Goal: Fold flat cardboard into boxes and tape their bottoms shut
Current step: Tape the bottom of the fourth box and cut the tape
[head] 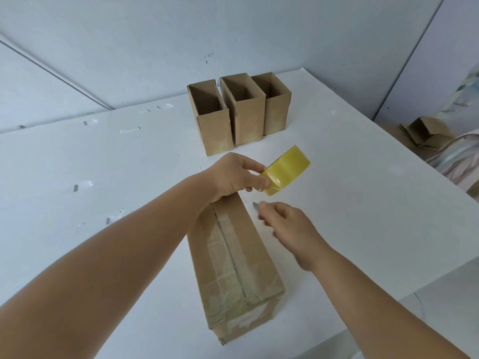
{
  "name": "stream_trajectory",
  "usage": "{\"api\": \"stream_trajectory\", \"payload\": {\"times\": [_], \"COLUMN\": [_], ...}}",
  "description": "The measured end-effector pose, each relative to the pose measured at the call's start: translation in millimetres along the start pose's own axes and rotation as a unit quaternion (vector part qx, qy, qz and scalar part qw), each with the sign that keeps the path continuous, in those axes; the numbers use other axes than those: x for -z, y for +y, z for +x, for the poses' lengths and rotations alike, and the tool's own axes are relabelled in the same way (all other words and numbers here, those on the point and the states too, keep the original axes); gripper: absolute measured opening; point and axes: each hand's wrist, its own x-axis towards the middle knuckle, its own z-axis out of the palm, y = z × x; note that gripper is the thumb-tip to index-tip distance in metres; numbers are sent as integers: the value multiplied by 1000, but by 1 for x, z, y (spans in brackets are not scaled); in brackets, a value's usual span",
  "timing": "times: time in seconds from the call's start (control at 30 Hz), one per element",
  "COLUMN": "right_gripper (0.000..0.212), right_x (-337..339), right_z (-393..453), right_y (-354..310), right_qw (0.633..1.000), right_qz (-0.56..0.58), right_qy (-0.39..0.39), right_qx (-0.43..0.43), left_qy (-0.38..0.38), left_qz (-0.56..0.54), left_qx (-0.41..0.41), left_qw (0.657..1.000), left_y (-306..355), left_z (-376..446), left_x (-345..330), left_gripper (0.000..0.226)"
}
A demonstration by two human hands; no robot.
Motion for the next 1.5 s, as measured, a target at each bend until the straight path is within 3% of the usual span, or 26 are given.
{"api": "stream_trajectory", "payload": {"times": [0.07, 0.13, 0.23, 0.33, 0.67, 0.83, 0.97, 1.13, 1.33, 1.43, 1.5], "right_gripper": [56, 44, 20, 14, 32, 25, 34, 40, 36, 15, 26], "right_x": [-9, -16, -23, -28, -29, -43, -55, -64, -62, -55, -50], "right_z": [-3, -1, 4, 4, -2, -6, -8, -16, -12, -14, -15], "right_y": [-13, -22, -34, -35, -32, -34, -33, -30, -31, -29, -31], "right_qw": [985, 965, 939, 926, 947, 962, 967, 971, 975, 984, 989], "right_qz": [153, 238, 319, 351, 294, 251, 237, 220, 156, 168, 143], "right_qy": [-46, -58, -11, 21, 48, 42, 31, 5, 6, 4, -42], "right_qx": [-62, -92, -125, -140, -118, -97, -85, -92, -157, -64, 17], "left_qy": [0, 9, 19, 23, 183, 295, 368, 465, 469, 449, 441], "left_qz": [7, 8, 15, 3, -175, -183, -205, -244, -275, -305, -325], "left_qx": [3, 7, 14, 18, -49, -107, -120, -78, -73, -76, -70], "left_qw": [1000, 1000, 1000, 1000, 966, 932, 899, 847, 836, 837, 834], "left_y": [1, 2, 3, 3, 3, 0, -17, -44, -52, -57, -60], "left_z": [1, 1, 1, 0, -8, -43, -88, -116, -118, -115, -112], "left_x": [-2, -4, -6, -6, -2, 17, 24, 2, 2, -4, -9], "left_gripper": [25, 27, 29, 27, 9, 16, 15, 17, 15, 16, 16]}}
